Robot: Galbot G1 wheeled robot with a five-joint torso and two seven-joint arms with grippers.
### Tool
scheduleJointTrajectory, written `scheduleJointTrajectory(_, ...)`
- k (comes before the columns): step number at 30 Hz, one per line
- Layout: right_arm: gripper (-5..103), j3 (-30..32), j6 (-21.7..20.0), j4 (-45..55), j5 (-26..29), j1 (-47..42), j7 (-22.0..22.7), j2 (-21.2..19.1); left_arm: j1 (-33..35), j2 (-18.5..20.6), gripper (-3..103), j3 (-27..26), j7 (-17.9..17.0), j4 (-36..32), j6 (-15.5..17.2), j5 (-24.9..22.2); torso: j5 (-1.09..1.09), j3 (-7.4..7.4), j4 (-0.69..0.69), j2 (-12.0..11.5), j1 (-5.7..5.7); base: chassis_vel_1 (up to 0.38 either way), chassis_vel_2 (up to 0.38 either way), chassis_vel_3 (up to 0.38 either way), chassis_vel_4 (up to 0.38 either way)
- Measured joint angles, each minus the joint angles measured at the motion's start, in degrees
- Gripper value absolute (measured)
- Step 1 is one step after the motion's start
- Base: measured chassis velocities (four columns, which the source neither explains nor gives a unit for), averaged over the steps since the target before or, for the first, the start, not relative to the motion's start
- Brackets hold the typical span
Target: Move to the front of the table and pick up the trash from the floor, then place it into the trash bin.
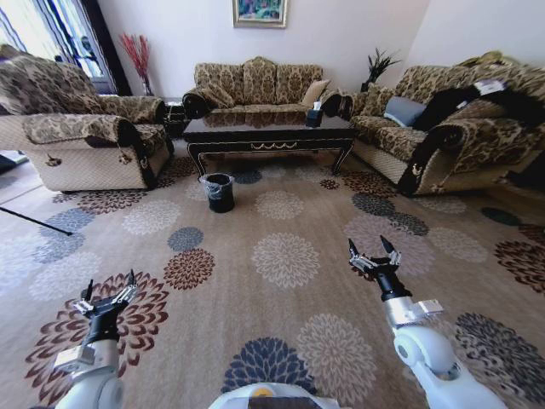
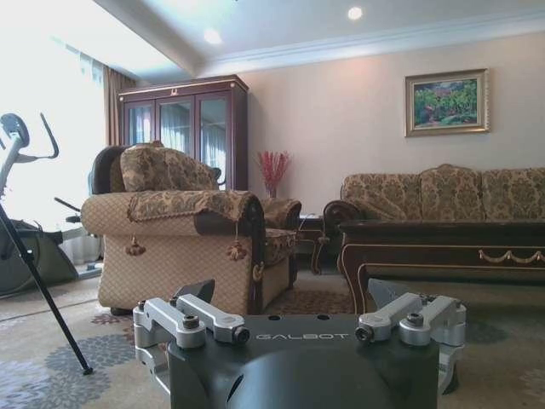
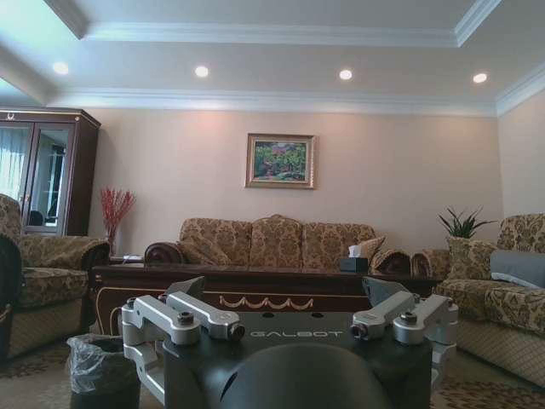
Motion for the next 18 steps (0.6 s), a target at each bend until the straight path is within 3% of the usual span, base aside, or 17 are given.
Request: scheduleJointTrajectory(18, 100, 0.0, 0.0, 0.0, 0.0, 0.0, 0.0, 0.0, 0.0, 0.0, 100, 0.0, 0.0, 0.0, 0.0, 0.0, 0.0, 3.19, 0.0, 4.3, 1.14, 0.0, 0.0, 0.0, 0.0)
